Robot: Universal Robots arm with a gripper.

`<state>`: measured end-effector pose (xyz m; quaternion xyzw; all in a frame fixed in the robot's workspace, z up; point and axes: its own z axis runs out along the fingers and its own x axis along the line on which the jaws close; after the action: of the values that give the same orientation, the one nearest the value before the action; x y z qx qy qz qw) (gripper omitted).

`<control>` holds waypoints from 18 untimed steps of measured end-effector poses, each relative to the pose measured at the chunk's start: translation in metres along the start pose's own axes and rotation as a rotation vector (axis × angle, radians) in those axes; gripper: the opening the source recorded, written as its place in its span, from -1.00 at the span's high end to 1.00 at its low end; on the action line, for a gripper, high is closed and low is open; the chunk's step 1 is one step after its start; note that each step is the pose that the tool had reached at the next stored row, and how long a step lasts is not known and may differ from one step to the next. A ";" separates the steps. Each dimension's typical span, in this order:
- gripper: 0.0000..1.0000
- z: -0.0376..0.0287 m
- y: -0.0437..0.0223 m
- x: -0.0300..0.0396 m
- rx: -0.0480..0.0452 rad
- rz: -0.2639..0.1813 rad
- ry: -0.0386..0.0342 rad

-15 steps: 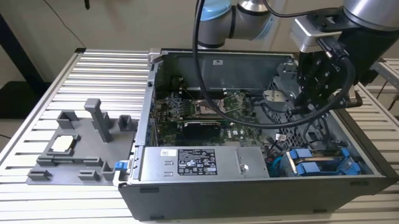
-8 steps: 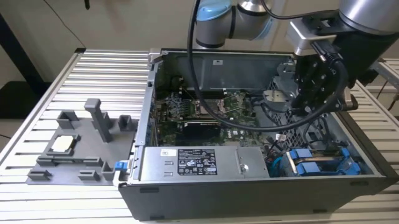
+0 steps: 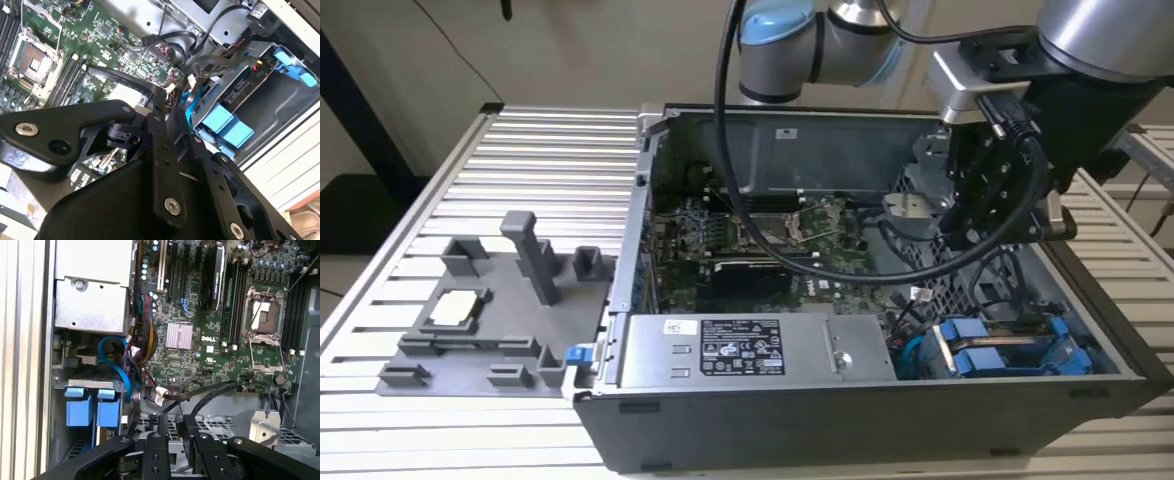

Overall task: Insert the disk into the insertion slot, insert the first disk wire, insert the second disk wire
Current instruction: 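Insert the first disk wire, then insert the second disk wire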

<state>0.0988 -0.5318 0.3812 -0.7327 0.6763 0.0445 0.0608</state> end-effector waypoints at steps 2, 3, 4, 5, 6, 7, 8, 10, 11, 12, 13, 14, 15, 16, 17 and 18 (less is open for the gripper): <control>0.46 0.0011 0.0001 0.0002 0.0012 0.001 -0.0100; 0.46 0.0019 0.0001 0.0003 0.0019 0.001 -0.0157; 0.46 0.0027 0.0001 0.0004 0.0025 0.001 -0.0207; 0.46 0.0036 0.0001 0.0005 0.0030 0.001 -0.0242; 0.46 0.0045 0.0001 0.0006 0.0033 0.001 -0.0267; 0.46 0.0052 0.0001 0.0008 0.0036 0.001 -0.0283; 0.46 0.0060 0.0002 0.0009 0.0040 0.001 -0.0301; 0.46 0.0070 0.0002 0.0010 0.0045 0.001 -0.0326; 0.46 0.0071 0.0002 0.0011 0.0046 0.001 -0.0334; 0.46 0.0072 0.0002 0.0010 0.0047 0.001 -0.0336; 0.51 0.0072 0.0002 0.0011 0.0047 0.001 -0.0337; 0.51 0.0073 0.0002 0.0011 0.0046 0.001 -0.0340; 0.51 0.0073 0.0002 0.0011 0.0047 0.001 -0.0341; 0.65 0.0073 0.0002 0.0011 0.0047 0.001 -0.0341; 0.65 0.0073 0.0002 0.0011 0.0047 0.001 -0.0341; 0.65 0.0073 0.0002 0.0011 0.0047 0.001 -0.0342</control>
<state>0.0988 -0.5318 0.3738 -0.7315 0.6756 0.0555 0.0740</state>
